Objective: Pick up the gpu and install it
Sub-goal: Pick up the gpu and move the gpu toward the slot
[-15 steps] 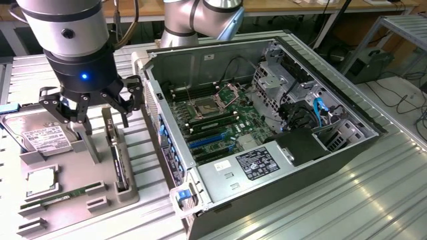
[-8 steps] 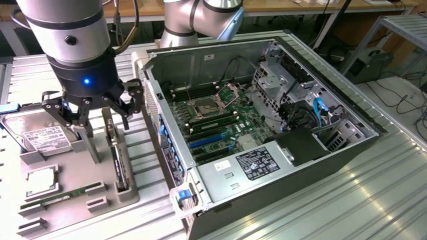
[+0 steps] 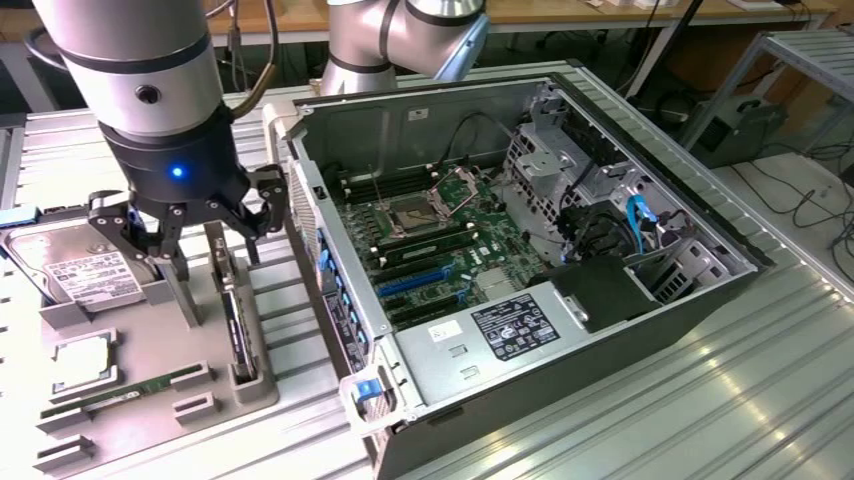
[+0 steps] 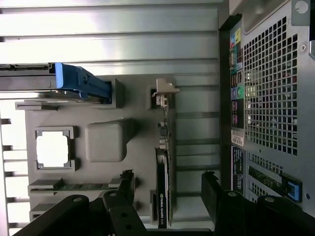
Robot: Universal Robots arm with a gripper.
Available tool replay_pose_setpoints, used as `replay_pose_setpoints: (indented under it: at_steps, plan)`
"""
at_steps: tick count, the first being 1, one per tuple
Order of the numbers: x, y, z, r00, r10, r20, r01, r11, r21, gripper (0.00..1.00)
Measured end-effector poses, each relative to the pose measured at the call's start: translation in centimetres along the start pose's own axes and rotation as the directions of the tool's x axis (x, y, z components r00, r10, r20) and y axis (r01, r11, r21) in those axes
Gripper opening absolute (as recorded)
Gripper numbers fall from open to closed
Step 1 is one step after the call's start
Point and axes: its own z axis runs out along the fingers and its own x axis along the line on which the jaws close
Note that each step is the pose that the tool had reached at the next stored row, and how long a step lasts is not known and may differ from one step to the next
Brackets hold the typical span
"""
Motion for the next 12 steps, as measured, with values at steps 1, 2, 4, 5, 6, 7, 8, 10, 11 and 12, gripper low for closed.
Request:
replay_pose_setpoints:
  at_steps: [1, 2, 4, 5, 6, 7, 8, 10, 11, 12]
  plan:
    - [0.00, -0.15, 0.09, 1.0000, -0.006, -0.0005, 0.006, 1.0000, 0.0002, 0.66]
    - [0.00, -0.28, 0.16, 1.0000, -0.009, -0.0006, 0.009, 1.0000, 0.0000, 0.66]
    - [-0.01, -0.62, 0.30, 0.9999, -0.012, -0.0006, 0.012, 0.9999, -0.0001, 0.66]
    - [-0.01, -0.82, 0.40, 0.9999, -0.013, -0.0007, 0.013, 0.9999, -0.0002, 0.66]
    - [-0.01, -0.92, 0.51, 0.9999, -0.015, -0.0007, 0.015, 0.9999, -0.0002, 0.66]
    - [-0.01, -0.98, 0.64, 0.9999, -0.017, -0.0006, 0.017, 0.9999, -0.0003, 0.66]
    - [-0.01, -0.99, 0.71, 0.9998, -0.017, -0.0006, 0.017, 0.9998, -0.0003, 0.66]
    - [-0.01, -1.02, 0.92, 0.9998, -0.019, -0.0008, 0.019, 0.9998, -0.0002, 0.66]
    - [0.00, -1.02, 0.98, 0.9998, -0.019, -0.0008, 0.019, 0.9998, -0.0002, 0.66]
    - [0.00, -1.03, 1.04, 0.9998, -0.019, -0.0008, 0.019, 0.9998, -0.0002, 0.66]
